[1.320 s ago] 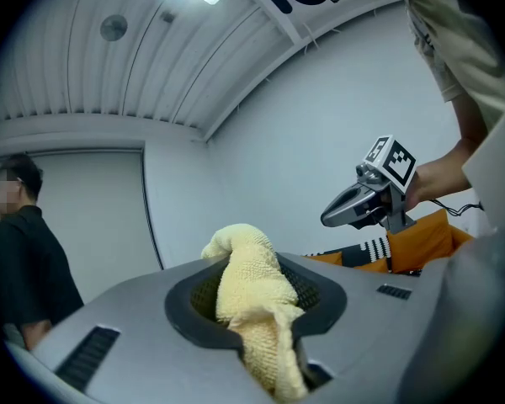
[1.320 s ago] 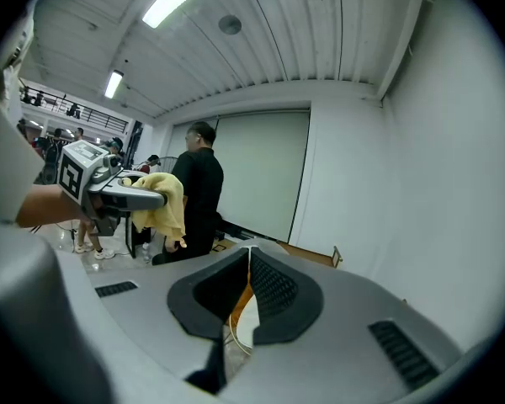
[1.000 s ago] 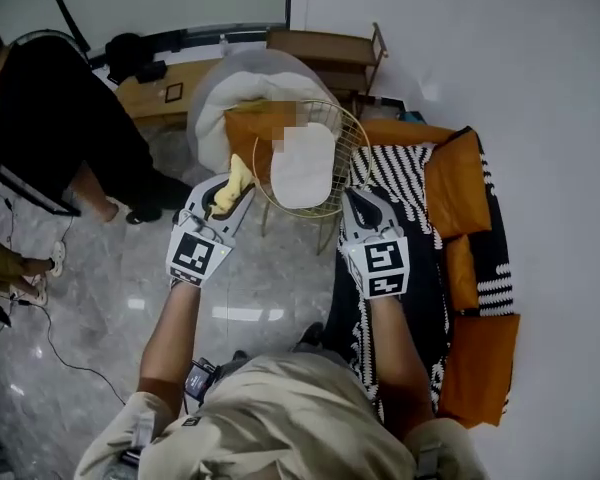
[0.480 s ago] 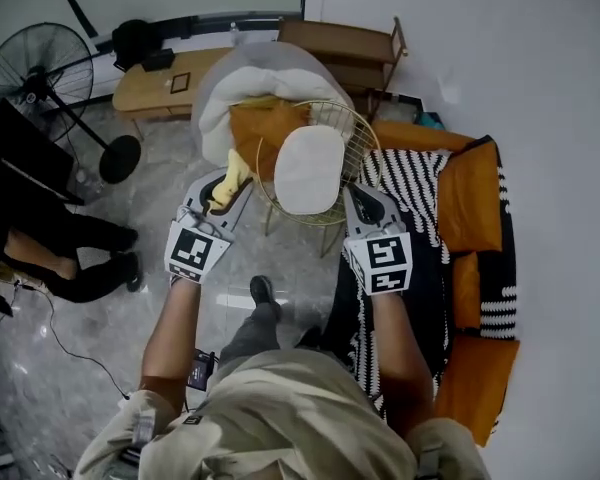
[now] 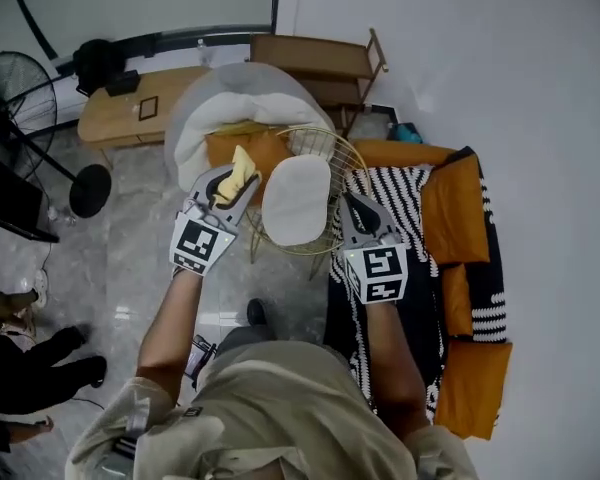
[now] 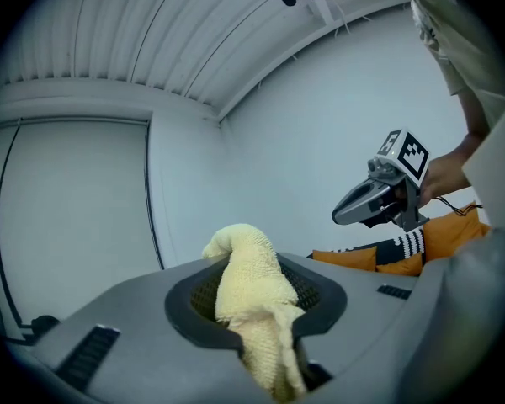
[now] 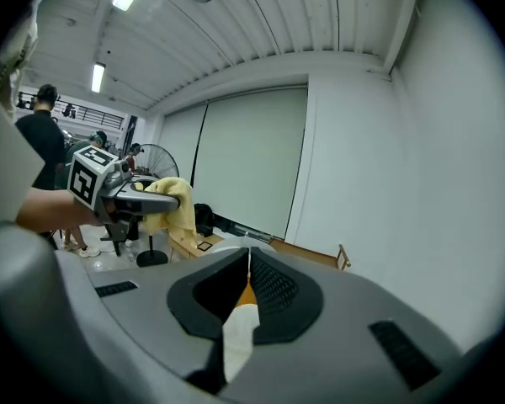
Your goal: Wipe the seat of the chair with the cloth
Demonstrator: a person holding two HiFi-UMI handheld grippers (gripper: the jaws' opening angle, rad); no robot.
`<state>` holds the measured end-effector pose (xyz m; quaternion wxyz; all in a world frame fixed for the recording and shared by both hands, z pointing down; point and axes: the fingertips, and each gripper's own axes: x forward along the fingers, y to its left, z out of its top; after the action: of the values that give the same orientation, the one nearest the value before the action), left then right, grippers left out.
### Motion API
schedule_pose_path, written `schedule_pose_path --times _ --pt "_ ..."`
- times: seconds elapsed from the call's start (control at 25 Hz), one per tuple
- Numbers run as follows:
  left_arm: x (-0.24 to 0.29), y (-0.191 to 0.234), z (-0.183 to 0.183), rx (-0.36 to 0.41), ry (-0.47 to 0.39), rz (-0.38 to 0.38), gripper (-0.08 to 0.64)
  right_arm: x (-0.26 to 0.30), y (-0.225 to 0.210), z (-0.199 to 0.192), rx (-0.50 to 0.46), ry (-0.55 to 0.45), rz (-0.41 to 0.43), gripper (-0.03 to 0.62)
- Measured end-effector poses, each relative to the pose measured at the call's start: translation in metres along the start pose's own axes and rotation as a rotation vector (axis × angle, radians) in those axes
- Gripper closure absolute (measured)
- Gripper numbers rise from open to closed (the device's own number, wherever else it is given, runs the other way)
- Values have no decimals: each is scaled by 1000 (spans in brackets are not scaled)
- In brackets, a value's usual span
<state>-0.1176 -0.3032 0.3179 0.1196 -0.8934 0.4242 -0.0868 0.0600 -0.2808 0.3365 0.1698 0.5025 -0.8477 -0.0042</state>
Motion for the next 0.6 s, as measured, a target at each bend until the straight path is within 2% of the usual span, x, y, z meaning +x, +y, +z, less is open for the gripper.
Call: schedule_pose_path --times 0.12,0.36,0.6 --pt "18 17 -9 -9 -2 -32 442 24 -3 8 15 8 -15 566" --pt "24 49 -32 -44 8 -32 442 68 20 12 25 29 11 566" --pt "42 61 -75 -79 78 -10 442 116 18 -11 50 58 59 566"
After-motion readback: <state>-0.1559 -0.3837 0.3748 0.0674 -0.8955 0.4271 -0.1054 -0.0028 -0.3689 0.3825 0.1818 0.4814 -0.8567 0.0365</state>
